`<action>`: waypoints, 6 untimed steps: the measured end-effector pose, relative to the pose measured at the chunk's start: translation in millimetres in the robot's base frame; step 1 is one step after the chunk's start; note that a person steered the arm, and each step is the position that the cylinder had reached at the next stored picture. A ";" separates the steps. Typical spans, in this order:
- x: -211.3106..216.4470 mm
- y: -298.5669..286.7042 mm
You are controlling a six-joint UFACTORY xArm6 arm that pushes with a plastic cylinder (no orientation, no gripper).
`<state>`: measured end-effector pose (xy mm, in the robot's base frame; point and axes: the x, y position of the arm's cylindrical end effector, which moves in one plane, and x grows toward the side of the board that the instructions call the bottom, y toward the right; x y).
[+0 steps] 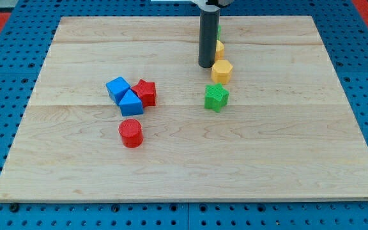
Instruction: Move the red star below the green star
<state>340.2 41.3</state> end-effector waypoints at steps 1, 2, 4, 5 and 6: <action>1.7 -5.6; 1.8 -6.4; 5.8 -51.1; 6.5 -85.4; 12.7 -85.4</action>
<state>352.9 -44.1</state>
